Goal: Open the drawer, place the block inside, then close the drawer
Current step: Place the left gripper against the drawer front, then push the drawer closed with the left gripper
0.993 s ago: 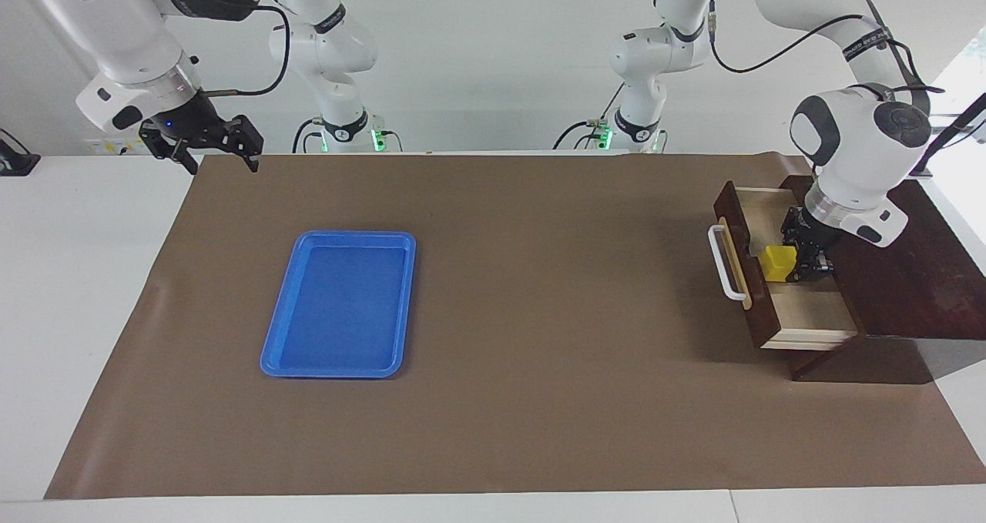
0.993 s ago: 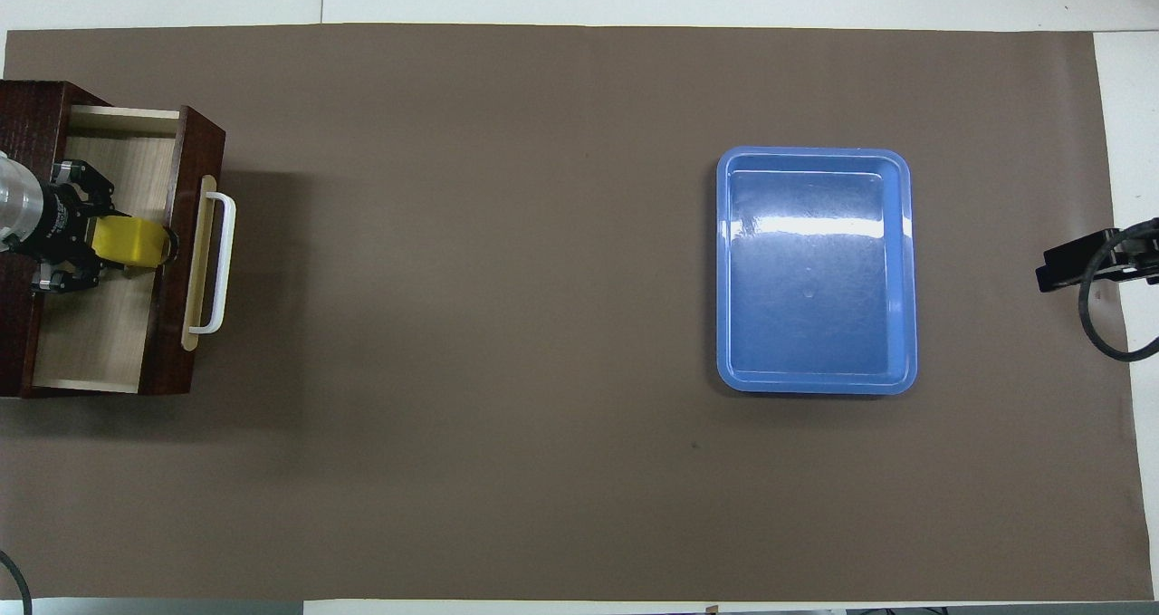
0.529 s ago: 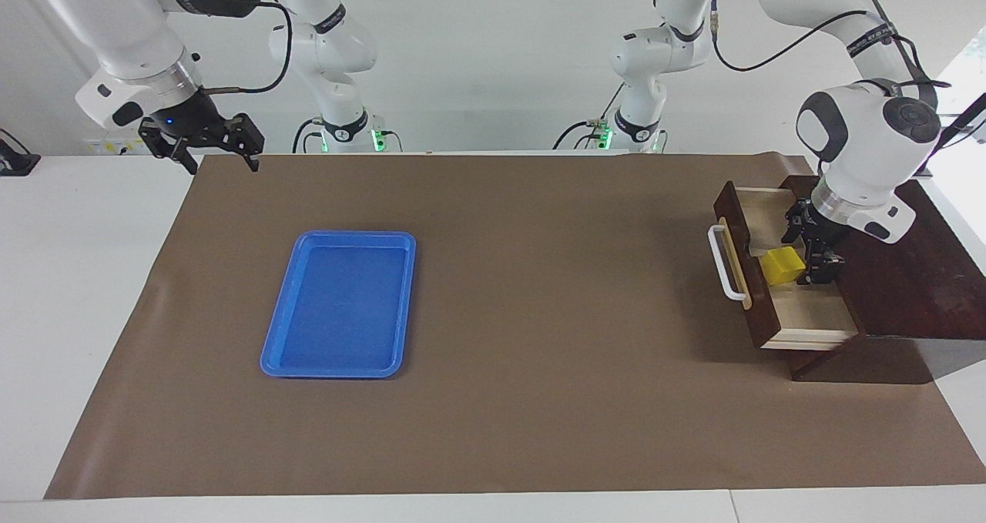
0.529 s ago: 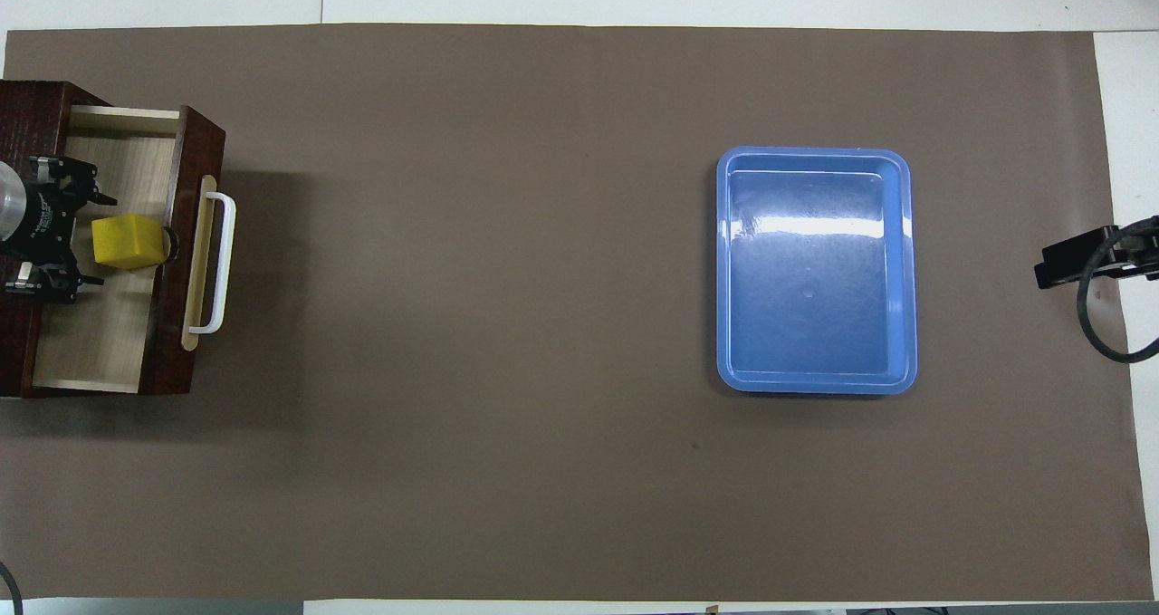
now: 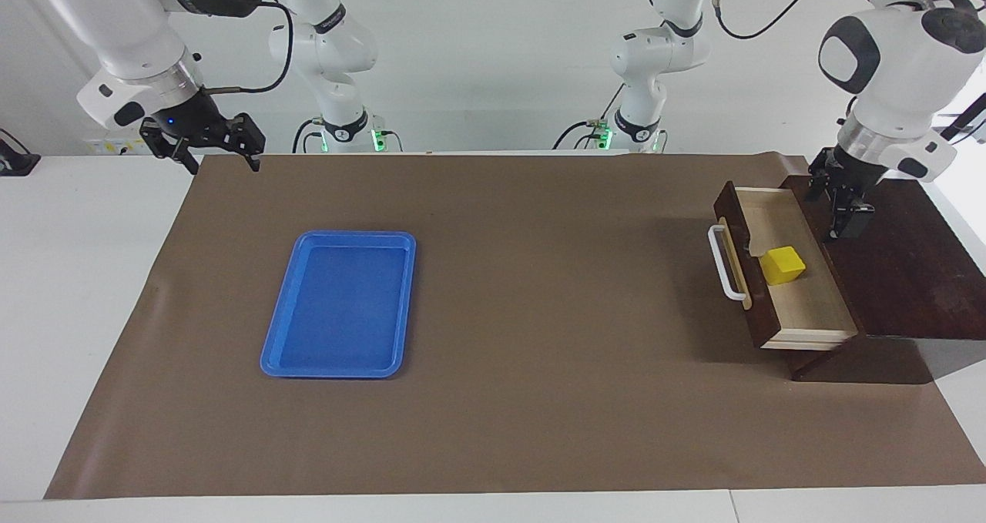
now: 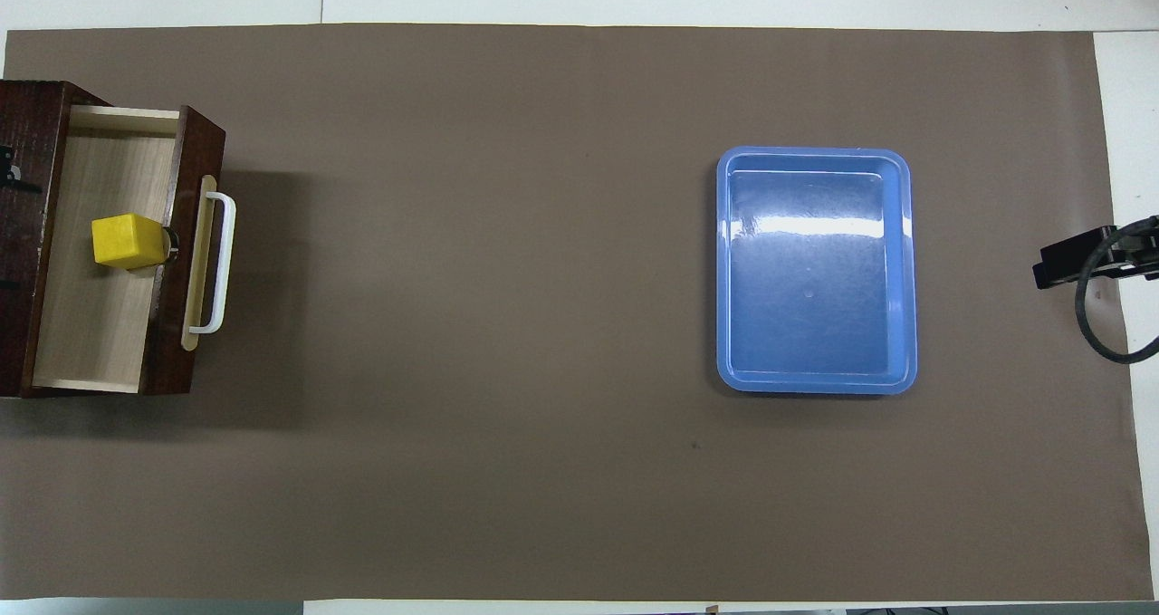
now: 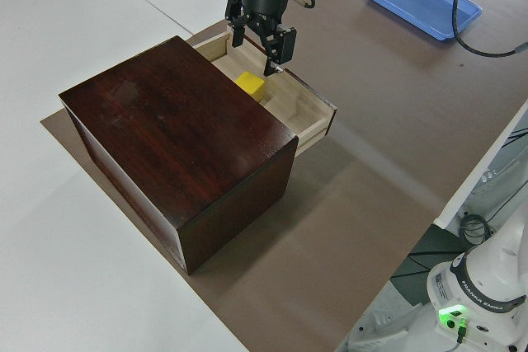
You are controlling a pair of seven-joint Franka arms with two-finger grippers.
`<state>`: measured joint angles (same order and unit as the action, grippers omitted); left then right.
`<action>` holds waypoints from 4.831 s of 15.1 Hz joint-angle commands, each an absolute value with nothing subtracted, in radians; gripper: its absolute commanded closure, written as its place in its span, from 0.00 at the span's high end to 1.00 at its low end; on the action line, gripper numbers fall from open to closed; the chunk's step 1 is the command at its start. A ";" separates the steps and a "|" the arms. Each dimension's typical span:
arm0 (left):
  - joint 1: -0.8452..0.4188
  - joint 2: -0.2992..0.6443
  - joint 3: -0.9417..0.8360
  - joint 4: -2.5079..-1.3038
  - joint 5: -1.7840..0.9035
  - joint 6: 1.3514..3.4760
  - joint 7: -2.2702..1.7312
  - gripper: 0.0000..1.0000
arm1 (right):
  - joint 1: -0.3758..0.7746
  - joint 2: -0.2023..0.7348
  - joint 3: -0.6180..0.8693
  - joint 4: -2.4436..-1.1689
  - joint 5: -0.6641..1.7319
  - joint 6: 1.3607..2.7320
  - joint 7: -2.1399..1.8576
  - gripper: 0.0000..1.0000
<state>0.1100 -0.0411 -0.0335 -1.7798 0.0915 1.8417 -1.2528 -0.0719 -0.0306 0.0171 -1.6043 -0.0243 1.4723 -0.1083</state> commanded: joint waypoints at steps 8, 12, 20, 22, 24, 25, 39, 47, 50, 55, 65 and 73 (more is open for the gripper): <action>0.083 -0.123 -0.038 -1.749 0.025 1.737 -0.544 1.00 | -0.081 -0.031 0.028 -1.600 -0.038 1.480 -0.132 1.00; 0.074 -0.143 -0.034 -1.764 0.025 1.715 -0.199 1.00 | -0.081 -0.031 0.028 -1.600 -0.038 1.480 -0.132 1.00; 0.000 -0.146 -0.048 -1.755 0.020 1.622 -0.127 1.00 | -0.081 -0.031 0.028 -1.598 -0.032 1.480 -0.133 1.00; 0.000 -0.140 -0.048 -1.758 0.020 1.609 -0.097 1.00 | -0.083 -0.031 0.028 -1.598 -0.031 1.480 -0.133 1.00; -0.002 -0.133 -0.046 -1.775 0.020 1.606 -0.062 1.00 | -0.083 -0.031 0.028 -1.598 -0.031 1.480 -0.132 1.00; -0.002 -0.132 -0.046 -1.788 0.020 1.623 -0.054 1.00 | -0.083 -0.031 0.028 -1.598 -0.031 1.480 -0.132 1.00; -0.037 -0.100 -0.048 -1.787 0.017 1.632 -0.035 1.00 | -0.083 -0.029 0.028 -1.598 -0.026 1.480 -0.135 1.00; -0.040 -0.094 -0.048 -1.799 0.015 1.661 -0.035 1.00 | -0.083 -0.031 0.026 -1.598 -0.026 1.480 -0.135 1.00; -0.083 -0.080 -0.048 -1.890 0.009 1.793 -0.048 1.00 | -0.083 -0.031 0.026 -1.598 -0.026 1.480 -0.135 1.00; -0.110 -0.022 -0.046 -1.945 0.009 1.879 -0.049 1.00 | -0.083 -0.031 0.026 -1.598 -0.026 1.480 -0.133 1.00; -0.109 0.012 -0.044 -1.976 0.009 1.976 -0.051 1.00 | -0.083 -0.031 0.026 -1.598 -0.026 1.480 -0.133 1.00; -0.101 0.012 -0.044 -1.980 0.011 1.980 -0.041 1.00 | -0.081 -0.031 0.028 -1.598 -0.026 1.480 -0.132 1.00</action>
<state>-0.0991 0.0169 -0.0538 -1.9602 0.0204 1.9512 -0.0492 -0.0717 -0.0306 0.0181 -1.6027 -0.0242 1.4724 -0.1085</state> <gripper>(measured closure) 0.000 0.000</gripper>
